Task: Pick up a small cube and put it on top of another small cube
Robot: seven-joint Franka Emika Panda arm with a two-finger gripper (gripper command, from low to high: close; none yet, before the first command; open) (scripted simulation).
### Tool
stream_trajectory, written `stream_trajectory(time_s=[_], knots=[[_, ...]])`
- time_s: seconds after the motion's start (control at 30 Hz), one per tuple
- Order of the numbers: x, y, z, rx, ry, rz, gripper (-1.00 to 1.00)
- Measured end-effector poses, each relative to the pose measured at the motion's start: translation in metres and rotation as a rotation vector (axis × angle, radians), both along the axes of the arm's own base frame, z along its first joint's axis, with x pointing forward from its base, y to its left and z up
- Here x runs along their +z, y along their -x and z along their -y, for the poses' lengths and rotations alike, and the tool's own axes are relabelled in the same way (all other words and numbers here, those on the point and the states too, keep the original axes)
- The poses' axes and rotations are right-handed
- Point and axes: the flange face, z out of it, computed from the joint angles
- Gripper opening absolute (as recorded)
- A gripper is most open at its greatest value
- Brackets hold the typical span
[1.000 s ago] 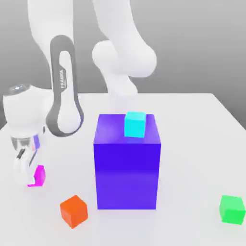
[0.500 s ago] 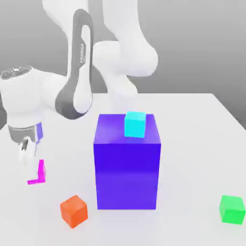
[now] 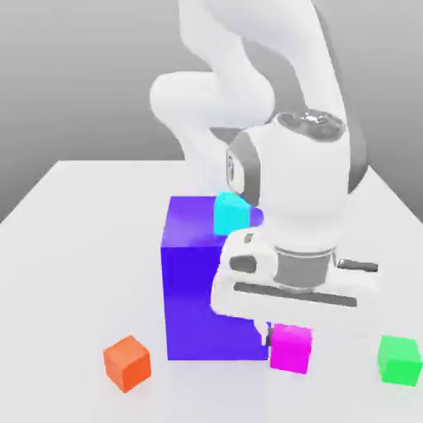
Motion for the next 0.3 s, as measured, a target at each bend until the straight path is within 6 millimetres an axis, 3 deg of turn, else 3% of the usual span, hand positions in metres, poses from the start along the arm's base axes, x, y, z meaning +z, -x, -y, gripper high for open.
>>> stream_trajectory(time_s=[0.07,0.13,0.17,0.2,0.3], knots=[[-0.005,0.018,-0.05,0.144,0.002,-0.008,-1.0],[-0.03,0.035,-0.097,0.28,0.006,-0.015,-1.0],[-0.045,0.04,-0.108,0.312,0.006,-0.017,-1.0],[-0.054,0.044,-0.113,0.33,0.007,-0.019,1.0],[-0.054,0.044,-0.113,0.33,0.007,-0.019,1.0]])
